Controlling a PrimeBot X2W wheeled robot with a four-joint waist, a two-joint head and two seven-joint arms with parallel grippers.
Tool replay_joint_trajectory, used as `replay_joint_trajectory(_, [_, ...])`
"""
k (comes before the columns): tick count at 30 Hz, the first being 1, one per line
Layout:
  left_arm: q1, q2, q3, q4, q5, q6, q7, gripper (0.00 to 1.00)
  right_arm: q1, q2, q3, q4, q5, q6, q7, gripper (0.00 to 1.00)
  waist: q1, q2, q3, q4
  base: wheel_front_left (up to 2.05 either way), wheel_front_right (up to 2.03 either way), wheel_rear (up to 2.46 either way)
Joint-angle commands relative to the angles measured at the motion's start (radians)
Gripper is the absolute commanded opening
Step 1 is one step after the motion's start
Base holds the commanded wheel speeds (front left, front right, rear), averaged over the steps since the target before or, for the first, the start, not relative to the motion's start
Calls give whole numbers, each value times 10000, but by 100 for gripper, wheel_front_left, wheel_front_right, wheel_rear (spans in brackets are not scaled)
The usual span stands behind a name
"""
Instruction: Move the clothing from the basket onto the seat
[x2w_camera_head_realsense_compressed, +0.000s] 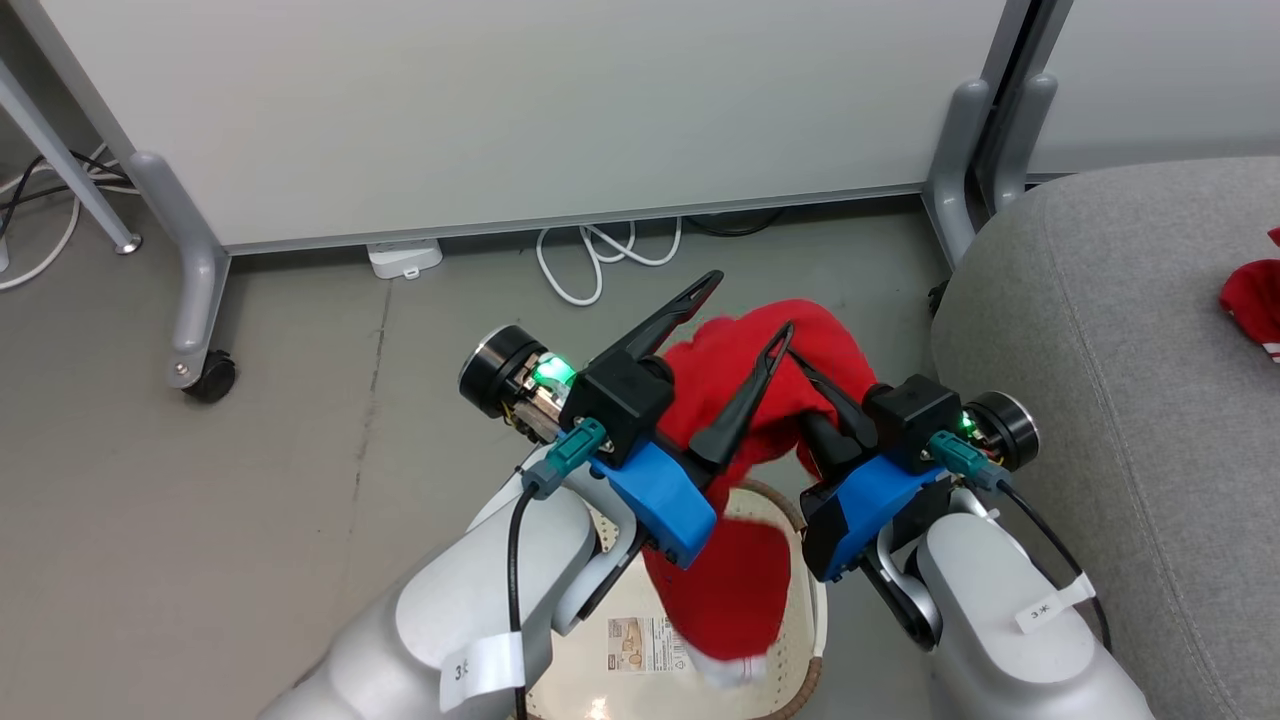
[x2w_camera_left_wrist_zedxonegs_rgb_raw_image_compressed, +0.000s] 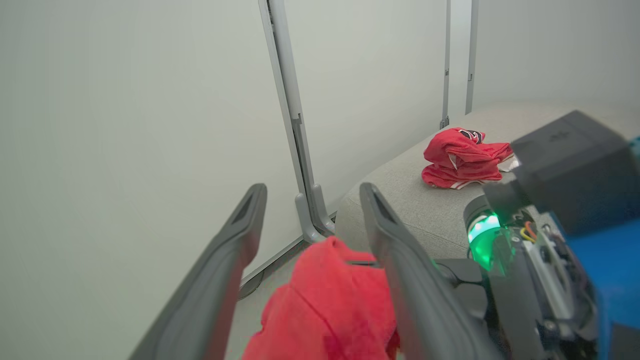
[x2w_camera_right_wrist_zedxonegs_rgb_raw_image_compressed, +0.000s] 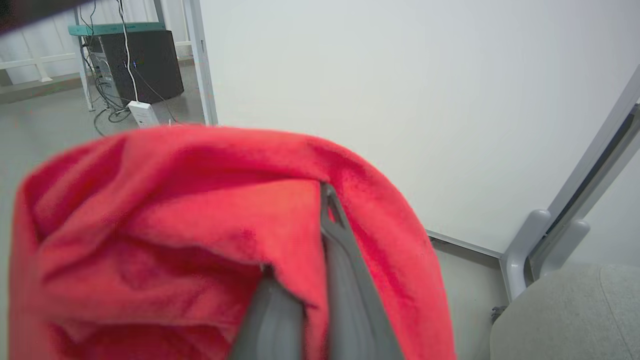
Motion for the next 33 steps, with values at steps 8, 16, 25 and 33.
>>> replay_joint_trajectory(8, [-150,78,74,-85,114,96,-55,100,18,13,-92,-77,78,1,-4,0,0,-1,124,-24,0,0,0])
replay_joint_trajectory(16, [-159,166,104,-170,163,163,-53,100,-90,13,-441,-362,168,1,-6,0,0,-1,369,-266,0,0,0])
replay_joint_trajectory(25, [-241,329,78,-282,262,190,-57,100,-246,10,-975,-1080,289,1,-6,0,0,-1,1019,-1040,0,0,0])
replay_joint_trajectory(33, [-443,427,12,-359,374,144,-59,100,-184,12,-1701,-1848,267,1,-6,0,0,-1,1629,-1937,0,0,0])
